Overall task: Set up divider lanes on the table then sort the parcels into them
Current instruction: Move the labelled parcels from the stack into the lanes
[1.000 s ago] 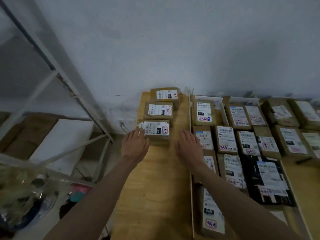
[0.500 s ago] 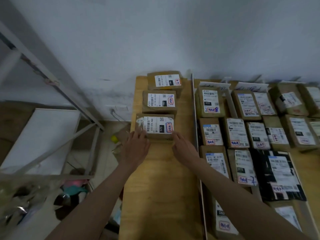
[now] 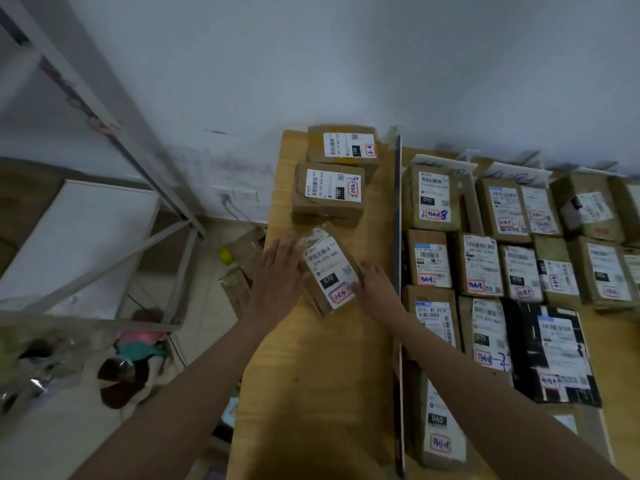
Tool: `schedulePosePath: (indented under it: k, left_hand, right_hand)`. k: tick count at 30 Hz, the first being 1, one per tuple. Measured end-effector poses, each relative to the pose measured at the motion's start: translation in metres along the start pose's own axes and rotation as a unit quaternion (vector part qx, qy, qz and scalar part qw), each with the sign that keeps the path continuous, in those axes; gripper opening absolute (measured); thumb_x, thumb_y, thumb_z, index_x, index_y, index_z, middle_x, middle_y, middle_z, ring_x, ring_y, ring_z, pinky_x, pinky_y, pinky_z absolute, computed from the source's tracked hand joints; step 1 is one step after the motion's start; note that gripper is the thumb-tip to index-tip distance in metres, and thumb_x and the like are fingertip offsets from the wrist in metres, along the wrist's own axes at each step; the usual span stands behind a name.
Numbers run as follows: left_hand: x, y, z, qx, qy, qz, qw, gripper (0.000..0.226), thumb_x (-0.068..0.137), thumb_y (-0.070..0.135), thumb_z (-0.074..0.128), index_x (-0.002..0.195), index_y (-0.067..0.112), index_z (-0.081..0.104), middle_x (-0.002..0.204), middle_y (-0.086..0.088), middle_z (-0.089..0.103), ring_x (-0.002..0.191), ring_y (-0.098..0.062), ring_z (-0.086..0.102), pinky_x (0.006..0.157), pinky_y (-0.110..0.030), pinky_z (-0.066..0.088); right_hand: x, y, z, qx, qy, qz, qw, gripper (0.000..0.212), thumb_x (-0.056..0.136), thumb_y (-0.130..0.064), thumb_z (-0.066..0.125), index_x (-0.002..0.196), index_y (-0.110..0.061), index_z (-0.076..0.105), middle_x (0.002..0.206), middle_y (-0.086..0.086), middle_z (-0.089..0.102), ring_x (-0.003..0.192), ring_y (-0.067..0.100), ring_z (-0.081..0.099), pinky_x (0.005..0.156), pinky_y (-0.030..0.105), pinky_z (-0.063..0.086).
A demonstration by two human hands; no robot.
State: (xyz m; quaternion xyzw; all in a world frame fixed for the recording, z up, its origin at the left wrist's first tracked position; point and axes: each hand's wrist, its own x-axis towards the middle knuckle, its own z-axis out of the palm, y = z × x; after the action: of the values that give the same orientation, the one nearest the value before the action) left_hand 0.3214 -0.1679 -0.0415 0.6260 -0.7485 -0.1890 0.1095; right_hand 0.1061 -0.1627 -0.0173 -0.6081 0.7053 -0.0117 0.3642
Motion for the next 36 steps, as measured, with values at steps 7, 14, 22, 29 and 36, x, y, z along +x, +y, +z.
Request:
schedulePosePath:
  k: [7,14,22,29,36]
  left_hand:
    - [-0.030,0.031,0.015,-0.273,-0.083,-0.311,0.906,0.052,0.097,0.051,0.051,0.131,0.012,0.046,0.129,-0.007,0.059,0.108,-0.025,0.058,0.084,-0.037,0.047]
    - [-0.042,0.037,0.012,-0.305,-0.063,-0.287,0.906,0.058,0.090,0.062,0.053,0.126,0.016,0.052,0.117,-0.002,0.063,0.100,-0.020,0.063,0.087,-0.046,0.054]
    - [-0.033,0.068,-0.024,-0.311,-0.025,-0.205,0.928,0.083,0.073,0.082,0.044,0.128,0.021,0.054,0.112,0.002,0.063,0.094,-0.017,0.065,0.078,-0.049,0.059]
    - [-0.026,0.110,-0.065,-0.284,-0.021,-0.130,0.950,0.048,0.097,0.051,0.050,0.127,0.014,0.056,0.109,-0.002,0.066,0.090,-0.015,0.065,0.075,-0.042,0.060]
    - [-0.021,0.155,-0.079,-0.264,-0.055,-0.040,0.962,0.039,0.100,0.047,0.047,0.114,0.014,0.062,0.096,0.000,0.069,0.077,-0.010,0.065,0.063,-0.030,0.056]
  right_hand:
    - [-0.011,0.008,0.023,0.159,-0.043,0.102,0.981,0.034,0.102,-0.026,0.051,0.128,-0.004,0.050,0.132,0.013,0.055,0.114,0.026,0.058,0.086,0.031,0.050]
    - [-0.033,0.007,0.009,0.263,-0.072,0.101,0.957,0.031,0.098,-0.028,0.059,0.121,-0.010,0.051,0.118,0.004,0.064,0.101,0.014,0.063,0.076,0.026,0.053]
    - [-0.070,-0.007,-0.034,0.377,-0.031,0.094,0.921,0.058,0.097,-0.043,0.055,0.135,-0.013,0.023,0.118,0.002,0.057,0.106,0.019,0.059,0.086,0.037,0.053]
    - [-0.098,0.002,-0.056,0.429,0.020,0.049,0.902,0.068,0.096,-0.050,0.054,0.147,-0.017,0.024,0.126,0.002,0.058,0.109,0.018,0.061,0.090,0.040,0.056]
    - [-0.130,0.030,-0.086,0.469,0.042,0.060,0.880,0.062,0.097,-0.048,0.053,0.147,-0.022,0.026,0.129,0.003,0.056,0.113,0.020,0.059,0.091,0.040,0.055]
